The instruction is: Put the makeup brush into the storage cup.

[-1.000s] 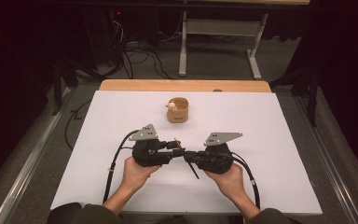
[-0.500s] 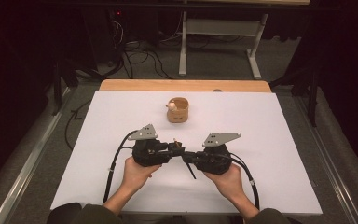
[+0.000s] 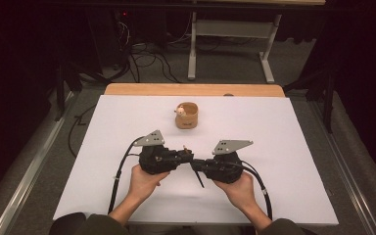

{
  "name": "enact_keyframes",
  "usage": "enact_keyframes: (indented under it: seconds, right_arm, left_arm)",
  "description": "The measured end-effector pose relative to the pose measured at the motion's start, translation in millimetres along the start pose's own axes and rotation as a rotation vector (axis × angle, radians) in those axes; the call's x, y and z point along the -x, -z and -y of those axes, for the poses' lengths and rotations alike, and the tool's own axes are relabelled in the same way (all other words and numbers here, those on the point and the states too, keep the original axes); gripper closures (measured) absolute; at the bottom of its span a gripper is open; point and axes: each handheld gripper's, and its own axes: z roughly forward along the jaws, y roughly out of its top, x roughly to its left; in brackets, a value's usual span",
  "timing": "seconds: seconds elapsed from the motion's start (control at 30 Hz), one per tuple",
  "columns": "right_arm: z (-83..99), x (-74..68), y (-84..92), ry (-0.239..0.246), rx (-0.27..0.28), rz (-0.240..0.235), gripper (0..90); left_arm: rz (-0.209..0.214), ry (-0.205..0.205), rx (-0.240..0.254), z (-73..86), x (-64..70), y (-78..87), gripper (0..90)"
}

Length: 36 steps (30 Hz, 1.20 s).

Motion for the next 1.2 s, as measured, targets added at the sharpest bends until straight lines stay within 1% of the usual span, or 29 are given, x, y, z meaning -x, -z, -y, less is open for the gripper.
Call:
enact_keyframes:
  seconds: [0.17, 0.2, 0.27, 0.33, 0.47, 0.57, 0.77, 0.93, 1.2]
  right_arm:
    - [-0.1, -0.7, -0.9, 0.006, 0.003, 0.000, 84.9]
    - [-0.1, -1.3, -1.0, 0.006, 0.002, 0.000, 84.8]
    - [-0.1, -1.9, -1.3, 0.003, 0.001, -0.001, 84.8]
    - [0.1, -1.5, -2.4, 0.012, -0.001, -0.001, 84.8]
    - [0.1, -1.9, -2.3, 0.012, 0.000, -0.001, 84.7]
    - [0.0, -2.4, -2.5, 0.008, 0.000, -0.001, 84.7]
    - [0.2, -1.8, -2.7, 0.007, 0.000, -0.002, 84.1]
    - [0.2, -2.1, -3.3, 0.001, 0.002, -0.005, 83.9]
    - [0.8, -0.3, -2.7, -0.014, 0.004, -0.005, 79.6]
  left_arm:
    - [0.007, 0.006, 0.001, -0.2, 0.4, 0.6, 80.2]
    - [0.018, 0.013, 0.002, -0.3, 0.3, 0.6, 81.4]
    - [0.021, 0.014, 0.002, -0.3, 0.5, 0.2, 82.7]
    - [0.012, 0.007, -0.002, 0.0, 2.2, -0.7, 83.5]
    - [0.015, 0.009, -0.001, -0.3, 2.4, 0.2, 83.7]
    - [0.011, 0.001, -0.003, -0.4, 2.4, 0.5, 83.7]
    - [0.017, 0.005, -0.003, -0.6, 1.6, 0.7, 83.7]
    - [0.011, 0.005, -0.009, -0.9, 1.2, 1.8, 83.7]
    - [0.002, 0.009, -0.001, -1.4, 0.5, 3.3, 83.7]
